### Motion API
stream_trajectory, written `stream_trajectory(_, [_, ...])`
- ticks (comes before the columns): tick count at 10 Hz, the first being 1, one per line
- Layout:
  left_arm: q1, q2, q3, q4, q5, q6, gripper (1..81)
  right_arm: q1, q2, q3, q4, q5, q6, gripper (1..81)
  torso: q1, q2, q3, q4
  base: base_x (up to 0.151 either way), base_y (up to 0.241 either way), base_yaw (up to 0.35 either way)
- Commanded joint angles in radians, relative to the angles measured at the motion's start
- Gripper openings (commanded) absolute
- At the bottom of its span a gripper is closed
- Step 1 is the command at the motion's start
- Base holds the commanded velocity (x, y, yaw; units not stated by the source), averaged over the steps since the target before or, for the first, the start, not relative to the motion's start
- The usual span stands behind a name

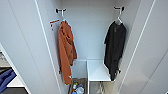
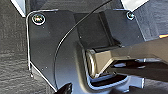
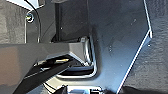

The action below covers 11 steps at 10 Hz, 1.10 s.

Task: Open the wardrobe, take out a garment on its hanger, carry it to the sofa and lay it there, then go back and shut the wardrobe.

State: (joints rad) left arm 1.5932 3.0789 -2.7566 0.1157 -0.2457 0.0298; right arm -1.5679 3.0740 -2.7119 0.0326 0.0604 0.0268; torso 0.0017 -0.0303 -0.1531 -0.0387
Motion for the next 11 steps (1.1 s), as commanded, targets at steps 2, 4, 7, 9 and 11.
stream_trajectory(2, [-0.018, 0.012, 0.006, 0.005, 0.051, 0.009, 81.1, 0.028, 0.001, 0.002, 0.003, -0.059, -0.002, 81.1, 0.0, 0.0, 0.0, 0.0, 0.0, -0.079, 0.0])
stream_trajectory(4, [-0.018, 0.012, 0.006, 0.005, 0.051, 0.009, 81.1, 0.027, 0.001, 0.002, 0.003, -0.059, -0.002, 81.1, 0.0, 0.0, 0.0, 0.0, 0.0, 0.0, 0.0])
stream_trajectory(7, [-0.018, 0.014, 0.006, -0.005, 0.051, 0.009, 81.1, 0.027, 0.002, 0.002, -0.01, -0.062, -0.027, 81.1, 0.0, 0.0, 0.0, 0.0, 0.0, 0.0, 0.0])
stream_trajectory(9, [-0.018, 0.014, 0.006, -0.007, 0.051, 0.007, 81.1, 0.021, 0.002, 0.002, -0.014, -0.062, -0.07, 81.1, 0.0, 0.0, 0.0, 0.0, 0.0, 0.0, 0.0])
stream_trajectory(11, [-0.018, 0.015, 0.006, -0.007, 0.051, 0.007, 81.1, 0.021, 0.002, 0.002, -0.014, -0.06, -0.07, 81.1, 0.0, 0.0, 0.0, 0.0, 0.0, 0.0, 0.0])
